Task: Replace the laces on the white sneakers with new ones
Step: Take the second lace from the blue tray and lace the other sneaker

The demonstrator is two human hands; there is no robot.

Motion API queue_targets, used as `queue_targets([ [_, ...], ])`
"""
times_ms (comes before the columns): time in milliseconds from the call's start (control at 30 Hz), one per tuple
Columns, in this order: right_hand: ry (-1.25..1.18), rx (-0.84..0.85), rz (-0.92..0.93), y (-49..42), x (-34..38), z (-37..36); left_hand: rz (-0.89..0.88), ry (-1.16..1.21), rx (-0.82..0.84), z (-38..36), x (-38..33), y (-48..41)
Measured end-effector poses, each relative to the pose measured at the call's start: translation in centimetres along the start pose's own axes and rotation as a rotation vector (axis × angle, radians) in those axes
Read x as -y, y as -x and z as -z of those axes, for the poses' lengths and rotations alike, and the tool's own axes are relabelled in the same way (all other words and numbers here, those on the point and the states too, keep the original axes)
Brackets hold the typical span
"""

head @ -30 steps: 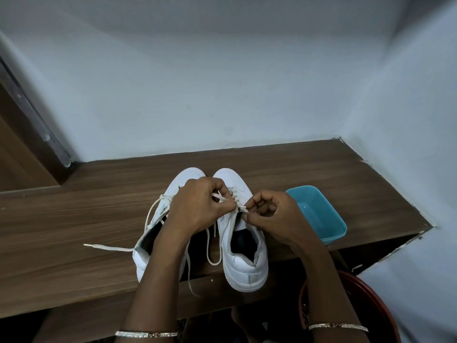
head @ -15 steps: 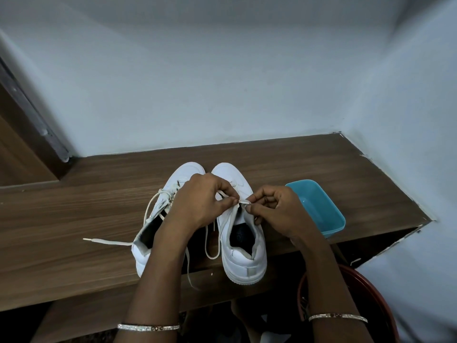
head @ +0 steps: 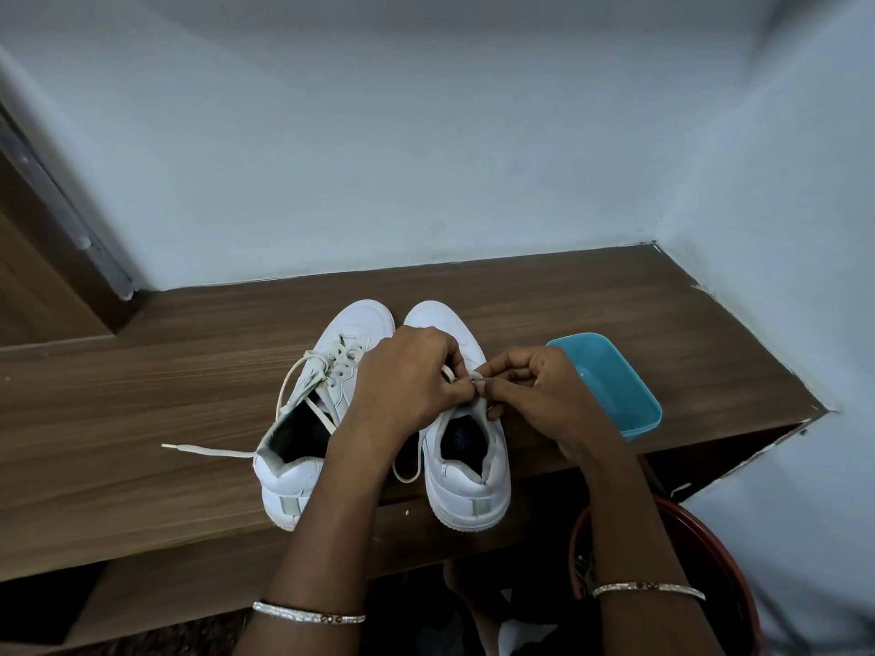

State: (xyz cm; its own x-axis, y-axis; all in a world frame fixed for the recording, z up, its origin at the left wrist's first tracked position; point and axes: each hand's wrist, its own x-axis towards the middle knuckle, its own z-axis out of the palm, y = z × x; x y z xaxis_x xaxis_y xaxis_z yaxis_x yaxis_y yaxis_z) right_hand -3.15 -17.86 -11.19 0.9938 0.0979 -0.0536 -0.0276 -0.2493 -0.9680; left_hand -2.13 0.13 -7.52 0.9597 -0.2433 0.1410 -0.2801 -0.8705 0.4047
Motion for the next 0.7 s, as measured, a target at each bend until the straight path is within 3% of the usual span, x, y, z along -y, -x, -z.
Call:
queue_targets([
  [367,-0.020,0.001,-0.007,-0.1,-0.4,0.2,0.012,-0.140,-0.075,-0.8,-1.1,-0.1],
  [700,-0.131,0.025,-0.058,0.0,-0.3,0.1,0.100,-0.032,-0.065,-0.8,-0.1,0.0],
])
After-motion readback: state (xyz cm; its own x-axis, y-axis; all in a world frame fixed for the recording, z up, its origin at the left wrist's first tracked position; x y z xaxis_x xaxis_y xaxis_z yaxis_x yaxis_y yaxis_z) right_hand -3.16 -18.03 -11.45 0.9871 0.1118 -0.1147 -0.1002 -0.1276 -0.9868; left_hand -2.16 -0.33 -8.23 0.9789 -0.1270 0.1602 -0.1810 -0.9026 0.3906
